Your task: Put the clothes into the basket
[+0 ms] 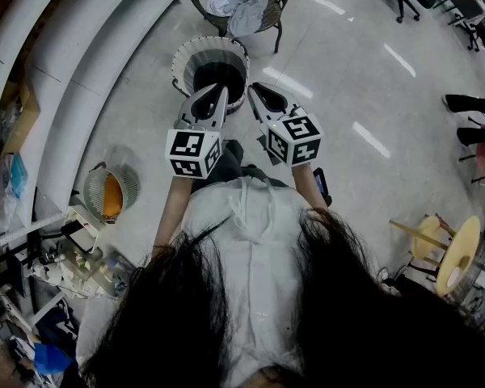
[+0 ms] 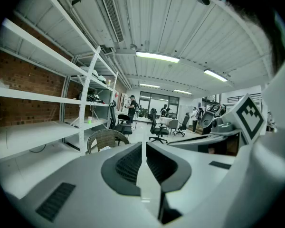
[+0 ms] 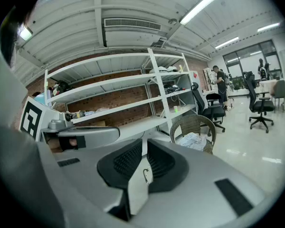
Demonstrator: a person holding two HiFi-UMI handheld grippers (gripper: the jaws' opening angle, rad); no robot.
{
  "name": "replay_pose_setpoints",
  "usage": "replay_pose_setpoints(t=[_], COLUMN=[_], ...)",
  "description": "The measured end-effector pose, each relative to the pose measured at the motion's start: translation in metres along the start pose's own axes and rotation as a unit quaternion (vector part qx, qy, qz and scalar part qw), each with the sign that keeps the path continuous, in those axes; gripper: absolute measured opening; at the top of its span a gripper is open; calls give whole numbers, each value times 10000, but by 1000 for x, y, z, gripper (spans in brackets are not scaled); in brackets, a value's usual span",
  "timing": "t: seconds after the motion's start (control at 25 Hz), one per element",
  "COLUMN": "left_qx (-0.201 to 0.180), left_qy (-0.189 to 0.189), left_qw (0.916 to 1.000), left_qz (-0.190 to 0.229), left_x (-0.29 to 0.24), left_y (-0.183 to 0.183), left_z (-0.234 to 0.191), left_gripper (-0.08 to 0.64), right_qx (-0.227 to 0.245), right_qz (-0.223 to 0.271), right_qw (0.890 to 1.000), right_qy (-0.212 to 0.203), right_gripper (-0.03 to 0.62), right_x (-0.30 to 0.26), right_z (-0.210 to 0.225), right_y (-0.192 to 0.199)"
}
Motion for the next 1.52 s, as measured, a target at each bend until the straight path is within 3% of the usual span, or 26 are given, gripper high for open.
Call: replay_pose_setpoints(t=[0.44,1.52], left_qx=[130,372], left_qy=[-128,284], left_qw=[9998,9984], left_qz=[-78,-310], left_x=[-2,-82], left_y=[6,-3], left_z=[-24,-170], left_gripper=[38,38], right_qx=[-99,-269], right_qz=[299,-221], right_qw=[9995,9988], right_qy=[57,348], right_gripper=[49,49], right_x=[-16,-170], right_z=[3,12], right_y=[-2,2])
Point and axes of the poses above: the fingertips, and each gripper's own axes: x backward along the fingers, z to its right, y out of its underside, the point moved 8 cm from there along x, backward along the fingers, and after that the axes turned 11 degrees about z, right-handed, at the moved point
